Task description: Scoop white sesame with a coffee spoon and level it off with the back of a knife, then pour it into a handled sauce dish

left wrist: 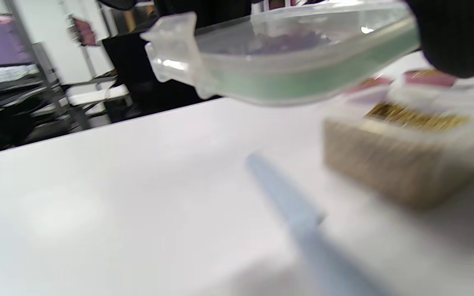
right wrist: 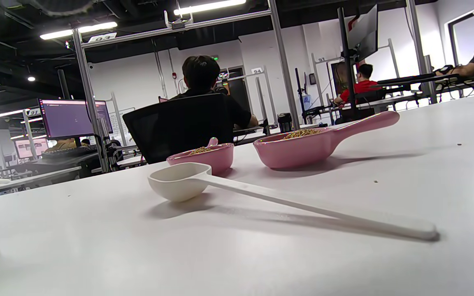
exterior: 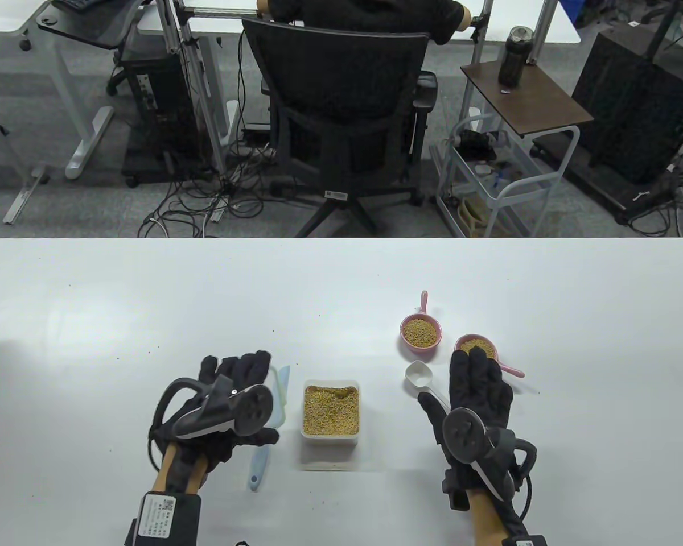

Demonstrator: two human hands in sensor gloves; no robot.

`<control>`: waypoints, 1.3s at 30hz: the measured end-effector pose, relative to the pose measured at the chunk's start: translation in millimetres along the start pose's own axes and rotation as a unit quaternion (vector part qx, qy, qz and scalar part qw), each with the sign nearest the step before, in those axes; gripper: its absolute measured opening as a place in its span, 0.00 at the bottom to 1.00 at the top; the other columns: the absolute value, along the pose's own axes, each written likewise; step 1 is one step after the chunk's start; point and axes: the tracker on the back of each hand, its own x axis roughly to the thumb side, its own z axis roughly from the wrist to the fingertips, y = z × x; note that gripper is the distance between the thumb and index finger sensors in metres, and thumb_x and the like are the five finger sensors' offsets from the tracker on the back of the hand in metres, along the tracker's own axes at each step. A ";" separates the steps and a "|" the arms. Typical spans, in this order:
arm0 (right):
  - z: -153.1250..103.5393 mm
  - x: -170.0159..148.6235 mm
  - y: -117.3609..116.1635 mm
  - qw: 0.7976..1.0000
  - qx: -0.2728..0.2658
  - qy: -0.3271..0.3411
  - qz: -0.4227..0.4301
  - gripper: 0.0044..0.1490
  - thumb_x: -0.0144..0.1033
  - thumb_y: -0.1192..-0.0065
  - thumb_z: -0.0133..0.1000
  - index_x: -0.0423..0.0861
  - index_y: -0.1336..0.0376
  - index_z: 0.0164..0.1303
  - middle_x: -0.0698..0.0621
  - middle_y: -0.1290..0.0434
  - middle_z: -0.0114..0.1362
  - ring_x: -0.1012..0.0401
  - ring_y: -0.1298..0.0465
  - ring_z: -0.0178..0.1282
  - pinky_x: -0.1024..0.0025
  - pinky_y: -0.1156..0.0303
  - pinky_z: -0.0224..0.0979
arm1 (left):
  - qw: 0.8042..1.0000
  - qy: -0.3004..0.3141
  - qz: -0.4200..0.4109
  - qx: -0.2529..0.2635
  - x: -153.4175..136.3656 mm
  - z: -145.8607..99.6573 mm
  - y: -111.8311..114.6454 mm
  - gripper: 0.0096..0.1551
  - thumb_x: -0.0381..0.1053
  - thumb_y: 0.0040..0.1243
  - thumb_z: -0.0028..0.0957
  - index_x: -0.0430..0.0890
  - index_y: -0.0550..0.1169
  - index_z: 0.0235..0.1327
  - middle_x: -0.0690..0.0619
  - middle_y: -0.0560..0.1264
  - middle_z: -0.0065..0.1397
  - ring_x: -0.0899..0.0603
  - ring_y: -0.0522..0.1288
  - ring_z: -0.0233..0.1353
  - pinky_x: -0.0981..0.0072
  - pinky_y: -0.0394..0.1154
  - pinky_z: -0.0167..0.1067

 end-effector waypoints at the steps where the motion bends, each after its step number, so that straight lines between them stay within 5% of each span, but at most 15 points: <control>1: -0.2 -0.4 0.4 1.000 -0.001 -0.001 0.000 0.55 0.68 0.53 0.59 0.54 0.62 0.92 0.49 0.63 0.95 0.47 0.56 0.92 0.43 0.57 0.86 | 1.000 0.012 0.001 0.007 7.8 5.5 -3.6 0.77 0.80 0.60 0.37 0.40 0.43 0.88 0.40 0.54 0.91 0.32 0.60 0.87 0.27 0.52 0.78; 10: -0.1 -7.9 4.4 1.000 -0.006 -0.016 0.013 0.55 0.68 0.53 0.59 0.54 0.62 0.92 0.49 0.63 0.95 0.47 0.56 0.92 0.43 0.58 0.87 | 0.995 0.088 0.033 -0.046 70.5 59.7 9.5 0.77 0.80 0.60 0.36 0.41 0.44 0.88 0.42 0.55 0.92 0.33 0.60 0.88 0.26 0.52 0.78; 22: -1.7 -0.6 1.9 1.000 -0.001 0.004 0.006 0.54 0.68 0.53 0.59 0.54 0.60 0.92 0.48 0.62 0.95 0.47 0.56 0.92 0.43 0.57 0.86 | 0.992 0.087 -0.017 -0.091 62.1 61.6 26.9 0.77 0.83 0.49 0.35 0.42 0.39 0.88 0.43 0.48 0.94 0.32 0.52 0.91 0.24 0.48 0.77; 26: -5.0 14.3 0.1 0.999 0.002 0.035 0.006 0.53 0.68 0.53 0.59 0.54 0.58 0.92 0.47 0.59 0.95 0.46 0.54 0.92 0.43 0.55 0.86 | 0.995 0.025 -0.093 -0.017 41.4 43.3 19.9 0.70 0.79 0.46 0.45 0.41 0.40 0.88 0.40 0.47 0.93 0.29 0.50 0.90 0.24 0.48 0.76; 30: -7.6 38.1 -4.0 0.997 0.020 0.064 0.035 0.51 0.67 0.52 0.60 0.52 0.53 0.91 0.46 0.54 0.94 0.46 0.48 0.90 0.44 0.49 0.85 | 0.987 -0.079 -0.127 0.054 24.8 17.4 23.1 0.53 0.72 0.51 0.54 0.48 0.54 0.89 0.44 0.58 0.91 0.31 0.59 0.88 0.29 0.56 0.77; 39: -5.8 77.2 -33.3 0.987 0.116 0.067 0.093 0.45 0.63 0.46 0.61 0.49 0.40 0.84 0.43 0.35 0.87 0.47 0.29 0.81 0.50 0.32 0.78 | 0.974 -0.138 -0.117 0.134 34.1 -6.0 44.6 0.31 0.63 0.61 0.57 0.55 0.75 0.73 0.53 0.79 0.76 0.42 0.80 0.73 0.42 0.70 0.73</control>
